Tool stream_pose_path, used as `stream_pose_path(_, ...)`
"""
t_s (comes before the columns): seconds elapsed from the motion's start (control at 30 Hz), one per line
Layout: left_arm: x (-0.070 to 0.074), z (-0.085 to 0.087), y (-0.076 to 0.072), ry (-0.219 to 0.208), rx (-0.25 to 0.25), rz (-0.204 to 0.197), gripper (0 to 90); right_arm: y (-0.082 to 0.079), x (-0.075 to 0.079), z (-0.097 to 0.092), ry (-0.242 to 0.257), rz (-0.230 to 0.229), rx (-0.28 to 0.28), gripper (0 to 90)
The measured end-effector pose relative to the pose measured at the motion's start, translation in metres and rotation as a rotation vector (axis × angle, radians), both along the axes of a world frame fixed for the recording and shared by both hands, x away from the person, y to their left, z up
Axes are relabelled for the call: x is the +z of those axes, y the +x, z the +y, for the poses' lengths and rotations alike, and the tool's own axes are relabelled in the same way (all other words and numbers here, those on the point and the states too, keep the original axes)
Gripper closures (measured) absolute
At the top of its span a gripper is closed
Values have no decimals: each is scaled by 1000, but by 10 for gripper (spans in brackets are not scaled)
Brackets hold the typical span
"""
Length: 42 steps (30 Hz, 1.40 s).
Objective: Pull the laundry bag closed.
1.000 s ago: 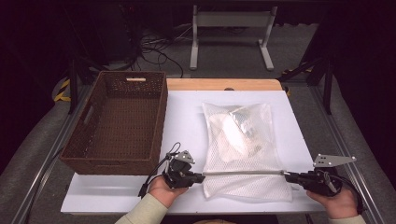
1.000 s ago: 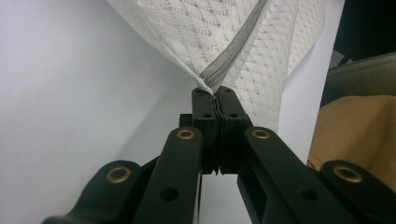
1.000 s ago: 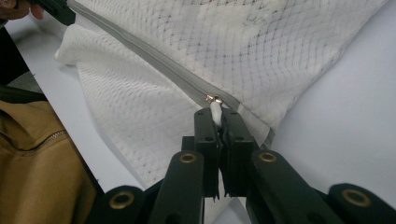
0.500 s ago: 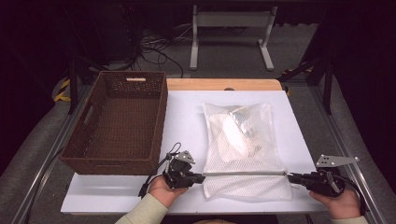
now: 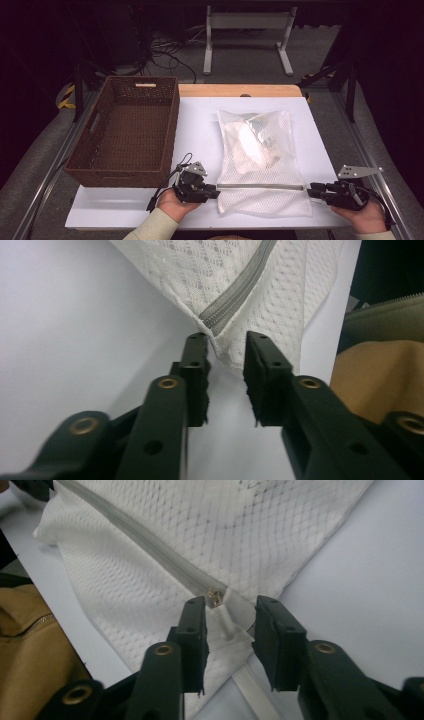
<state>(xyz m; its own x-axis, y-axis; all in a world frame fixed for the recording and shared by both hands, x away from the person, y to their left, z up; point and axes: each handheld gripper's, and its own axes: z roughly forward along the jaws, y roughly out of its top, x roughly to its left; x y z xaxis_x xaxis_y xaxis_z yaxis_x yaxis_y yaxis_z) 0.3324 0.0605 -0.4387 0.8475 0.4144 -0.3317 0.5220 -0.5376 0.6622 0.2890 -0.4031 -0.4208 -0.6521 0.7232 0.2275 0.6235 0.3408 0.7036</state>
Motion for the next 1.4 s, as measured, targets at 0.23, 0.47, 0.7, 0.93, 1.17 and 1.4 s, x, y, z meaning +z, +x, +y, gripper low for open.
stream_pose_path(0.23,11,12,-7,-51,51,-75,561,-1,11,1,12,-129,7,502)
stream_pose_path(0.47,21,20,-15,-79,86,-188,504,-1,22,4,-10,-197,6,456)
stream_pose_path(0.7,24,30,-18,-73,112,-230,495,-1,29,4,-7,-260,10,381)
stream_pose_path(0.93,25,45,-22,-66,137,-267,473,-2,30,5,-20,-302,21,227)
stream_pose_path(1.17,18,58,-25,-68,140,-317,352,-5,30,4,-32,-376,9,52)
stream_pose_path(1.4,6,55,-30,-12,122,-373,327,-6,23,-1,-52,-390,18,23)
